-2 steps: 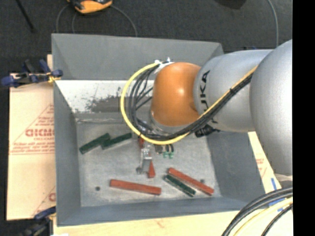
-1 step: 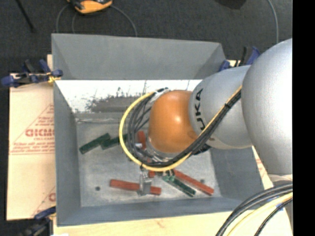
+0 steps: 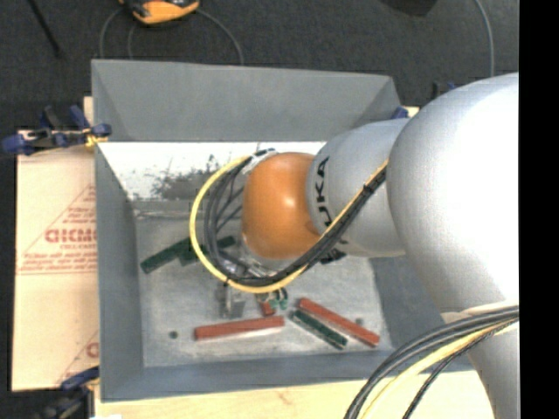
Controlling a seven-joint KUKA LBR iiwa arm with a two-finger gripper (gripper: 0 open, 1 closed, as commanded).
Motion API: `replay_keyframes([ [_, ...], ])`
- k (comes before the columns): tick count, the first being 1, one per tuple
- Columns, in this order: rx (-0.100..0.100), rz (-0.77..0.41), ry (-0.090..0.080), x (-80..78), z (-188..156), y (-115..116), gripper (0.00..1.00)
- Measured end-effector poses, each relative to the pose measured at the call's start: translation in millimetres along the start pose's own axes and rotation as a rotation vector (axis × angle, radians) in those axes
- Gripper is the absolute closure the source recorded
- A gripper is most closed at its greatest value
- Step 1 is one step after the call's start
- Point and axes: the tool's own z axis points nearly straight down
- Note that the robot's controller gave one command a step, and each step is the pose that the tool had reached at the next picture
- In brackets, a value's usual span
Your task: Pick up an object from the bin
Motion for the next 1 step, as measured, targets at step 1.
replay_keyframes([
  [1, 0.0, 0.001, 0.0, 0.0, 0.0, 0.1, 1.0],
])
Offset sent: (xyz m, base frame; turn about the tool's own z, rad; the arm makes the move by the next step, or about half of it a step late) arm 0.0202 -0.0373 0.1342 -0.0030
